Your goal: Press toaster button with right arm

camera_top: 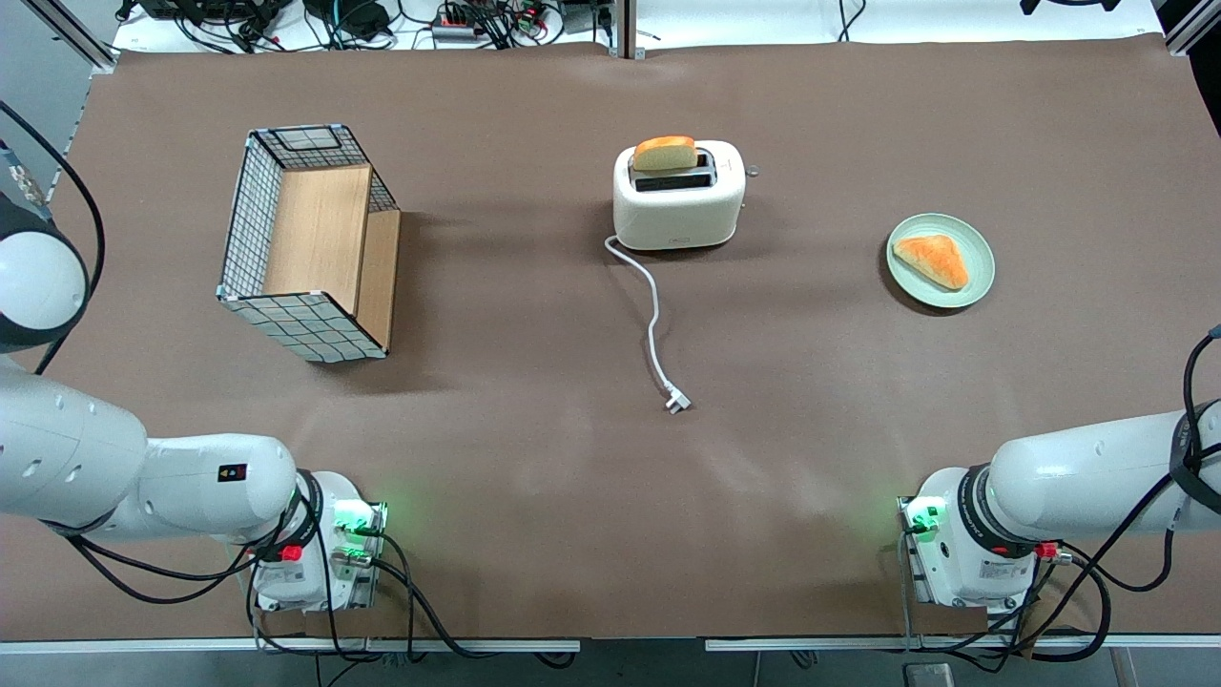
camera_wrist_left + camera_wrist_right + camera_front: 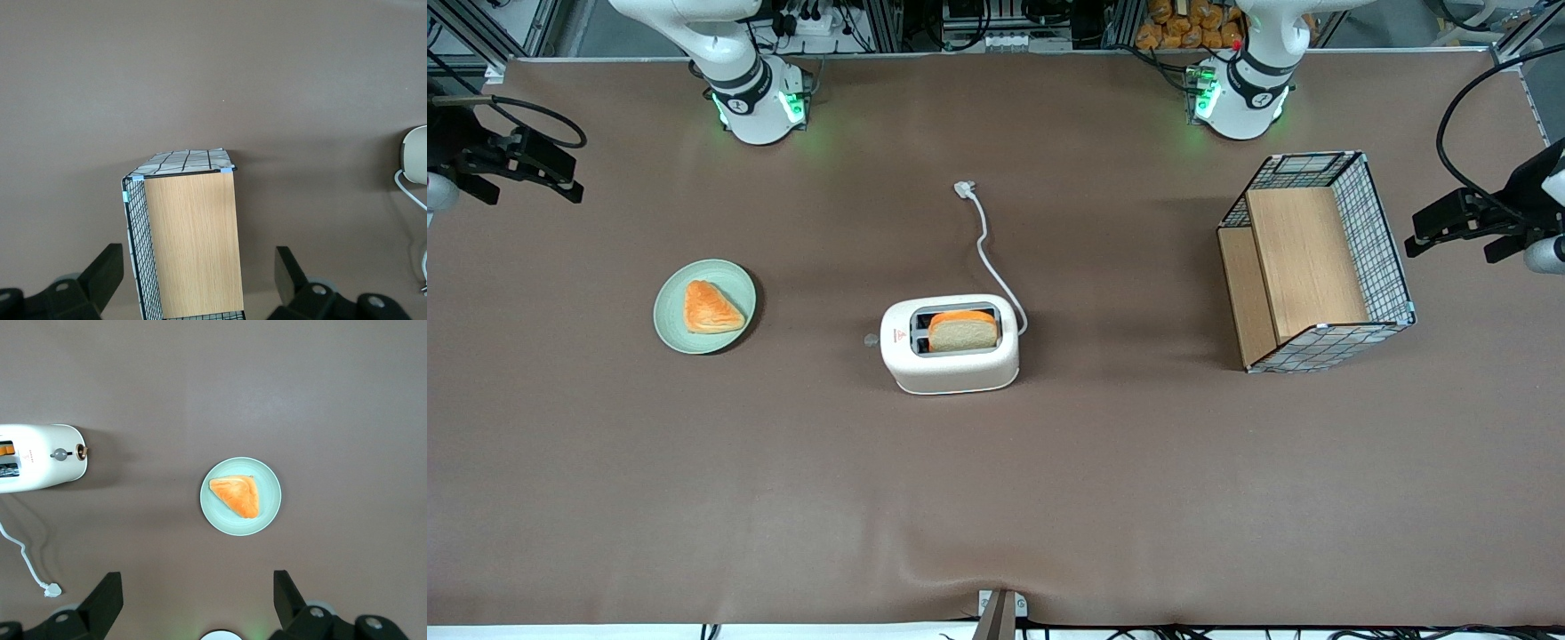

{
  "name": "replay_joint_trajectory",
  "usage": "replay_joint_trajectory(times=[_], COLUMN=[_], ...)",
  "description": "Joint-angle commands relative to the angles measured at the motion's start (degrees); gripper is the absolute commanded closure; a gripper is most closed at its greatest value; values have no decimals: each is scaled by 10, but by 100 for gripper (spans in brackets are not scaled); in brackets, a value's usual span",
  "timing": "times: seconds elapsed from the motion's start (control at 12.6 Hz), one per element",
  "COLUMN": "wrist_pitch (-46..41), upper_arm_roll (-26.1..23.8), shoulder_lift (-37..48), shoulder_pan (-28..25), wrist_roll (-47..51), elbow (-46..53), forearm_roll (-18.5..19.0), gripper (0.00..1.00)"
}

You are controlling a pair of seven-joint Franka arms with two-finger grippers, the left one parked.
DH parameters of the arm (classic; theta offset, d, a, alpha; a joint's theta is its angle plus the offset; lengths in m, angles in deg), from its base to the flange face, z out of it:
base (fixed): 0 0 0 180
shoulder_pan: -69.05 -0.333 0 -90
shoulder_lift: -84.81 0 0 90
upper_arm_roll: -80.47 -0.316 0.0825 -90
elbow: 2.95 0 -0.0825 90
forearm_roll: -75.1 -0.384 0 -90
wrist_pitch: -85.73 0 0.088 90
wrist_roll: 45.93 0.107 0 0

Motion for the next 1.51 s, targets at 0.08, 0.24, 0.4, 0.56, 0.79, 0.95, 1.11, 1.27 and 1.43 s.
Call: replay_joint_trajectory(times=[0.08, 0.24, 0.4, 0.56, 0.79, 0.95, 1.11, 1.27, 1.43], wrist_pitch=[-6, -2, 0, 1, 5, 6, 20, 26, 43], upper_arm_roll=[0, -1, 0, 0, 0, -1, -1, 0, 2], shoulder_lift=[-3, -5, -7, -12, -30, -71, -89, -115, -130], shoulder_pan=[-2, 1, 1, 1, -2, -7, -3, 1, 0], wrist_roll=[5, 3, 4, 0, 0, -1, -1, -1, 4], elbow=[12, 13, 14, 13, 12, 12, 10, 10, 6], forearm_roll=[-10, -16, -35, -36, -37, -39, -67, -105, -131], gripper=[0, 0, 0, 0, 0, 0, 0, 0, 0])
